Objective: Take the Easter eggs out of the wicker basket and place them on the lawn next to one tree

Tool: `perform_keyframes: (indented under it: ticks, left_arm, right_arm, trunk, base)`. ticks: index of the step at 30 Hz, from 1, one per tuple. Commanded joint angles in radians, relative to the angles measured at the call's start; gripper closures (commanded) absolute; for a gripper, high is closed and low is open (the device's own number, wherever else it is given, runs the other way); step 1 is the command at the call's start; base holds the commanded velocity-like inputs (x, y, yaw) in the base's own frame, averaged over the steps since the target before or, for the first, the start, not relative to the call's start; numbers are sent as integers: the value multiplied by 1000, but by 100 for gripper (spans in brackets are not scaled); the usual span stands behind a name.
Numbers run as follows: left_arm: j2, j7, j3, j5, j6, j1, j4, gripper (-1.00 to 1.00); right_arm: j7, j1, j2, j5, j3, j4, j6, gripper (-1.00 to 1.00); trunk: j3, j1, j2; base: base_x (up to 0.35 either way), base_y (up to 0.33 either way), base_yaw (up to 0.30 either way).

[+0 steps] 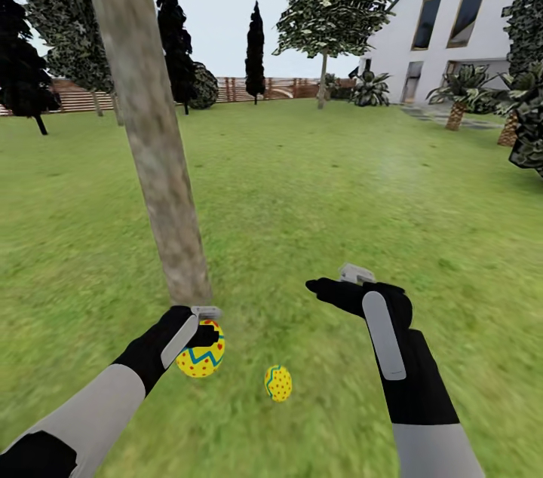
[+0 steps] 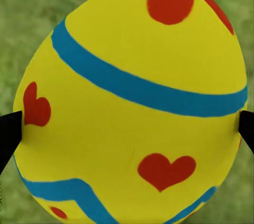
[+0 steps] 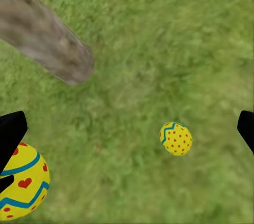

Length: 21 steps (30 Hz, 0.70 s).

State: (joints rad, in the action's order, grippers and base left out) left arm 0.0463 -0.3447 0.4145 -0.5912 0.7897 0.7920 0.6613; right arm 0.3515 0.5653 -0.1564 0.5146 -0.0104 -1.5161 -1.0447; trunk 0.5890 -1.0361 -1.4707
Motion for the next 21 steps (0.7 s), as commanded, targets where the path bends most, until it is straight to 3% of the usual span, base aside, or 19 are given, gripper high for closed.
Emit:
perform_keyframes:
  ticks: [1, 6, 14, 21]
  left_arm:
    - [1, -8, 6, -10, 2, 1, 1, 100]
    - [1, -8, 6, -10, 2, 1, 1, 100]
    - [1, -7, 11, -9, 2, 1, 4, 100]
    - [1, -8, 13, -9, -2, 0, 3, 100]
  right_arm:
    - [10, 1, 0, 10, 0, -1, -3, -100]
    - [10, 1, 0, 11, 0, -1, -3, -100]
    - [10, 1, 0, 12, 0, -1, -3, -100]
    - [7, 1, 0, 22, 1, -1, -3, -100]
  trunk:
    - [1, -1, -1]
    - [-1, -1, -1]
    - [-4, -1, -1]
    - [12, -24, -43]
  base:
    - [314, -79, 288]
    - [204, -189, 288]
    - [17, -73, 280]
    - [0, -1, -37]
